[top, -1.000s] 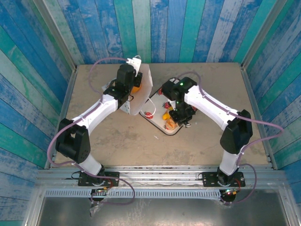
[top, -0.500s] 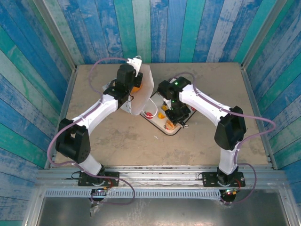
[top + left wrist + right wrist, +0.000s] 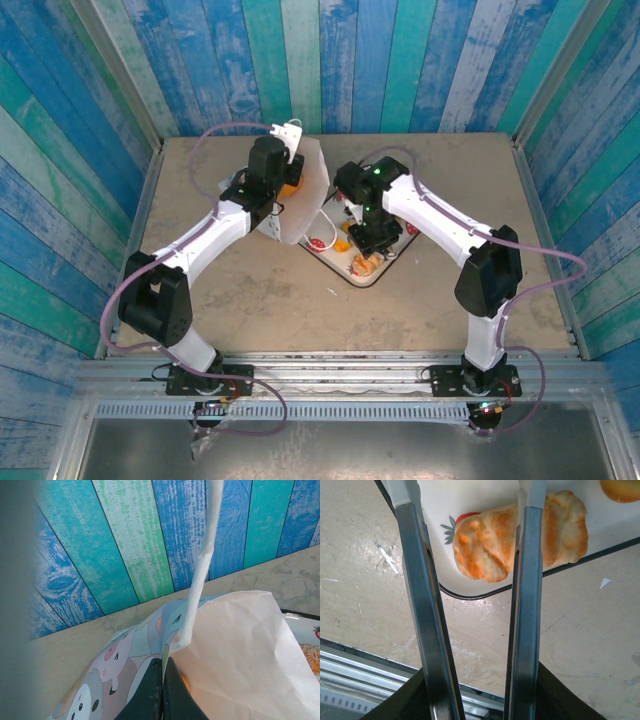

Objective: Take the fake bread out of the paper bag

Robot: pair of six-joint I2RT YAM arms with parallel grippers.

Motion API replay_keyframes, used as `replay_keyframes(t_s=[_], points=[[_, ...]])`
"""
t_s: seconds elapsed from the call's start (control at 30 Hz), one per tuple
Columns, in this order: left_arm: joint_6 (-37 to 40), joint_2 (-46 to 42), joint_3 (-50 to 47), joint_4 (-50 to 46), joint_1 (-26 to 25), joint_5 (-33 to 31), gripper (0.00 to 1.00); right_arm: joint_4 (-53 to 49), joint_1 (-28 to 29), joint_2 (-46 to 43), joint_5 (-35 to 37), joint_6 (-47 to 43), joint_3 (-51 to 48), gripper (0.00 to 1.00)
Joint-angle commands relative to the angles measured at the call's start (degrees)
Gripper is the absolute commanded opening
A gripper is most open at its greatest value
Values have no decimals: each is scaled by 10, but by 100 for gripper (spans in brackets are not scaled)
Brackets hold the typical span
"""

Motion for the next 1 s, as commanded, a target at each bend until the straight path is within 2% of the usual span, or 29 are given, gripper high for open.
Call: replay_keyframes(t_s=[0.0,0.4,0.77,0.97], points=[[1,-38,-3,-3,-1,9,0,-2,-10,-14,5,-1,15,44],[1,-40,-8,-1,-1,5,0,47,-46,-76,-51,4,1,36],[15,-43,-13,2,-1,15,0,41,-60,-145,-67,16,7,37],[19,-47,-16,3,-1,17,0,53,-59,-179,-100,27,18,37]])
